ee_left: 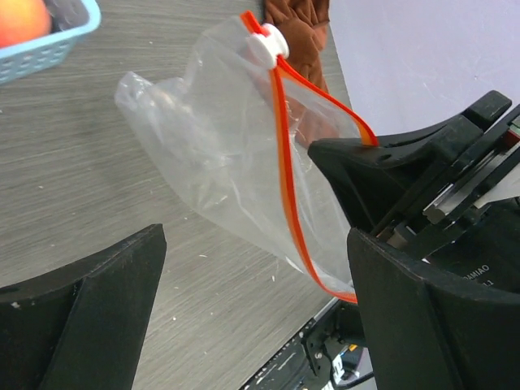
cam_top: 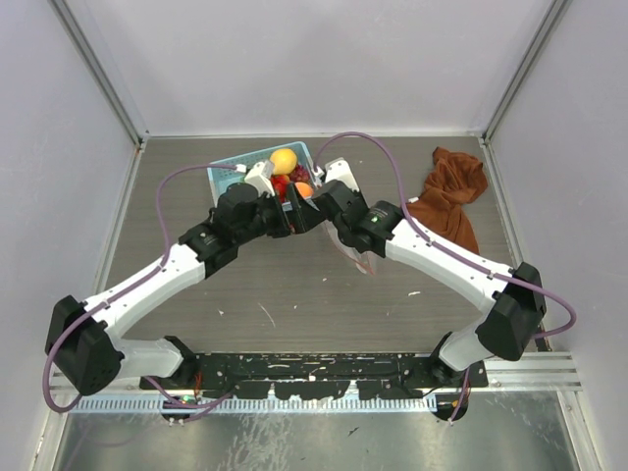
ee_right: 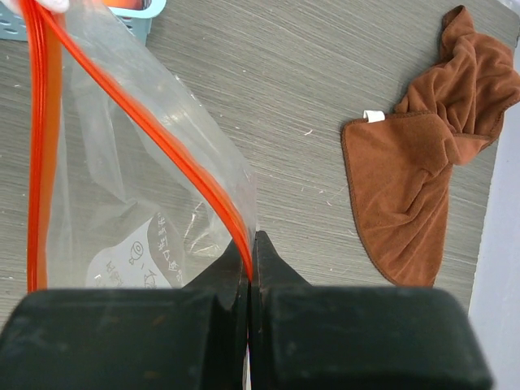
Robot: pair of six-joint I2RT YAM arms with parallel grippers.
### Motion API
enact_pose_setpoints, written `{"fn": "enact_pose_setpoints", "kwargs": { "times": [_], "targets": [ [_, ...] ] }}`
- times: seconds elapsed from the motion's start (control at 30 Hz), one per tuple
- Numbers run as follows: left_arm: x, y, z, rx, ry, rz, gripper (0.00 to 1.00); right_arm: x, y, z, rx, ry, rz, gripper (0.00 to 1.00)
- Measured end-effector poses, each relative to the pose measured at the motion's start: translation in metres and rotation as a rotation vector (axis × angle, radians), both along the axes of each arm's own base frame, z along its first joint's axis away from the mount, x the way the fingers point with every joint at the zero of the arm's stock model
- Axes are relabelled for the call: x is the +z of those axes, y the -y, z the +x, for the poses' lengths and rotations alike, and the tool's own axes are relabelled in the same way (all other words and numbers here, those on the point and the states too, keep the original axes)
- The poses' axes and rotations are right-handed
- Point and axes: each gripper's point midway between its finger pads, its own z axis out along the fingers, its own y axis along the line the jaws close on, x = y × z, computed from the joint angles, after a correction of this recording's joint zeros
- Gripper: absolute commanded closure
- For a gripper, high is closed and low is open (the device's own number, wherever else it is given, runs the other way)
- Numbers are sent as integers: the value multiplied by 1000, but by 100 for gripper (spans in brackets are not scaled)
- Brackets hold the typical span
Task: Place the food in the zip-top bag and seal the zipper
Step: Pick up the fake fruit from the bin.
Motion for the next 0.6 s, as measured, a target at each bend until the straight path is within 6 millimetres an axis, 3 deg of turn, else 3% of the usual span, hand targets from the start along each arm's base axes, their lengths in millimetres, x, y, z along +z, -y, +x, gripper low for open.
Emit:
{"fn": "enact_pose_setpoints", "kwargs": {
  "times": [0.13,0.3,0.43,0.6],
  "targets": [
    [-5,16,-4,-24,-15,-10,12,-1,-4,-2,5,-6,17,100],
    [-31,28,-3,-36,-61,31,29,-2,-9,-4,18,-16,35,99],
    [-47,29,-2,-23,-92,64,50,-3,-11,-5,26,-23,41,96],
    [-51,23,3,15,-87,92,84,-1,-10,-6,27,-20,45,90]
  ]
}}
